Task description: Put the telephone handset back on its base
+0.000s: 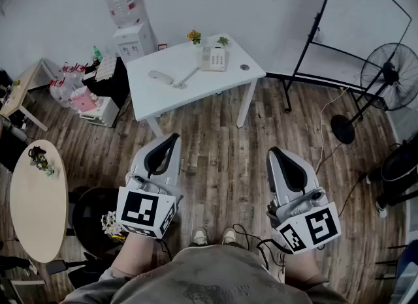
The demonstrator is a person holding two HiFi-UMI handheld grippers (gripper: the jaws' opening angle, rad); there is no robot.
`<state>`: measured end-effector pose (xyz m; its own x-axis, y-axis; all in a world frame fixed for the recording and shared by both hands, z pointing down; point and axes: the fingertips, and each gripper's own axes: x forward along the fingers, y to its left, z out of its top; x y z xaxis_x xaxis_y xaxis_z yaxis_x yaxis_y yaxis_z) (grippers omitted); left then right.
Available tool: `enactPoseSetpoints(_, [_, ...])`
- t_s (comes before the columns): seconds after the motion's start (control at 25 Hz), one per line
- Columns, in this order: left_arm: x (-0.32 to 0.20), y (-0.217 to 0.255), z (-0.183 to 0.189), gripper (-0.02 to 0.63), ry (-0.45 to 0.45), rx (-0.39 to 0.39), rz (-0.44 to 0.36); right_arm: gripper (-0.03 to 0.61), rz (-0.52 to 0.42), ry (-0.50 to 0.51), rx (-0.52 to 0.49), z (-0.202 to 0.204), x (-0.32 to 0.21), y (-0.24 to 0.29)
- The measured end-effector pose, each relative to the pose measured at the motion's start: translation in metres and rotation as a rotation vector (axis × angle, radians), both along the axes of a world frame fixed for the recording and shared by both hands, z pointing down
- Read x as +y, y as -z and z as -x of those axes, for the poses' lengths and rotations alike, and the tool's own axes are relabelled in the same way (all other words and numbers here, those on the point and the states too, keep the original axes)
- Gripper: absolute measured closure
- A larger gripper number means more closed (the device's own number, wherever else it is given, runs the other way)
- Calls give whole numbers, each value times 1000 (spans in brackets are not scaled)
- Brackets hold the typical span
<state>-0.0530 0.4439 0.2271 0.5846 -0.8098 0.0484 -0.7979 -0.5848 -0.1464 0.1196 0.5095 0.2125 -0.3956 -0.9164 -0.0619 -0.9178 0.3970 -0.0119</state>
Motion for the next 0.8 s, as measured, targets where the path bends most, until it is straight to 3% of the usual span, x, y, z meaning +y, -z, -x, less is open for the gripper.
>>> enactPoseSetpoints(0.28, [-4, -4, 0, 614, 21, -16, 1, 549, -1, -9, -22, -15, 0, 0])
enactPoseSetpoints(0.8, [11, -4, -49, 612, 41, -37, -5, 549, -34, 23, -69, -68, 12, -7])
